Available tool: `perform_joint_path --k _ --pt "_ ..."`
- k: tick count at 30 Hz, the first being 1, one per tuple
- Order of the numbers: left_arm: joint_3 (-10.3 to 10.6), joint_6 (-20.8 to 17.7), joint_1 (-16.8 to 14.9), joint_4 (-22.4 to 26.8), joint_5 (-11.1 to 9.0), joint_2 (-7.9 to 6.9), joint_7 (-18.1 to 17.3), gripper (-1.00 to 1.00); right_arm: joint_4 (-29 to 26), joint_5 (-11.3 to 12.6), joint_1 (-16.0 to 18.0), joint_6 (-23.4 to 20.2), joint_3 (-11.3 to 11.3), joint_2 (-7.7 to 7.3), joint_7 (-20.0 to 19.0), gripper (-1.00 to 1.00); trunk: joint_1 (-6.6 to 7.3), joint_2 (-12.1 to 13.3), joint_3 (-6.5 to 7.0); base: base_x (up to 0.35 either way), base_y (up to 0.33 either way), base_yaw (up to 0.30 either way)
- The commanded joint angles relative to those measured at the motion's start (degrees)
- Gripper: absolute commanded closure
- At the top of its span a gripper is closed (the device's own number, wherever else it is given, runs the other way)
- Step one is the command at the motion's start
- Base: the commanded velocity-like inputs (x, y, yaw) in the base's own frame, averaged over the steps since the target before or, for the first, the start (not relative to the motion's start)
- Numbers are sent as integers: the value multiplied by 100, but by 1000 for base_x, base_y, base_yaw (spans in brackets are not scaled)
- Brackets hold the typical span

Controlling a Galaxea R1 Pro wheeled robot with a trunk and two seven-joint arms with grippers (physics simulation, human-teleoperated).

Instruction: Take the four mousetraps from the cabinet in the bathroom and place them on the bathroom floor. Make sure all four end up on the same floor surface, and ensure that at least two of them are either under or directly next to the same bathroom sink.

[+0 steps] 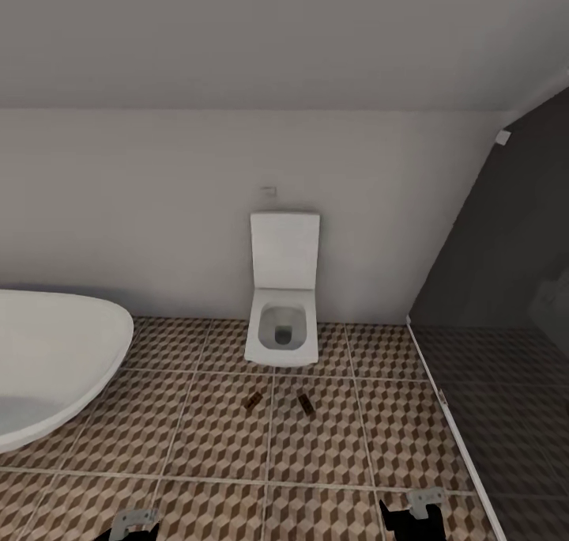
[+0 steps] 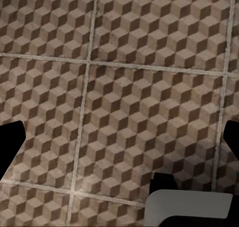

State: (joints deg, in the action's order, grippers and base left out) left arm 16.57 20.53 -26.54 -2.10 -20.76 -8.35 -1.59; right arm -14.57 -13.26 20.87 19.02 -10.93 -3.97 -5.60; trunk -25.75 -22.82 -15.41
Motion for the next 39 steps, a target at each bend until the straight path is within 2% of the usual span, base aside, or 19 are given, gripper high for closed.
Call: perform_joint_path --k 1,4,10,13,18,26,34,39 --pt "48 30 76 -27 -51 1 -17 -100 59 -37 5 19 -50 2 -38 -100 -3 -10 -8 0 0 0" --pt "47 32 282 -32 -51 1 -17 -100 208 -36 5 17 -52 -3 -38 -100 -3 -10 -6 0 0 0" --pt "47 30 918 -36 -51 1 -17 -100 810 -34 3 7 -50 -25 -27 -100 -3 -10 -5 0 0 0" --pt "45 21 1074 -36 -51 1 -17 -100 1013 -31 -2 -1 -54 -39 -24 -100 -3 -10 -5 0 0 0" --pt "42 -26 1260 -36 -51 2 -17 -100 1289 -30 -67 -24 -52 -101 -20 -100 -3 -10 -5 0 0 0" --pt "40 -134 1563 -36 -55 8 -15 -100 1381 -28 -303 -128 -57 -131 122 -100 -3 -10 -5 0 0 0" --pt "25 -152 1628 -31 -95 9 -3 -100 1394 -23 -453 -511 -59 -152 516 -100 -3 -10 -5 0 0 0" --pt "13 -154 1634 -29 -245 9 0 -100 1395 -20 -514 -608 -59 -143 646 -100 -3 -10 -5 0 0 0"
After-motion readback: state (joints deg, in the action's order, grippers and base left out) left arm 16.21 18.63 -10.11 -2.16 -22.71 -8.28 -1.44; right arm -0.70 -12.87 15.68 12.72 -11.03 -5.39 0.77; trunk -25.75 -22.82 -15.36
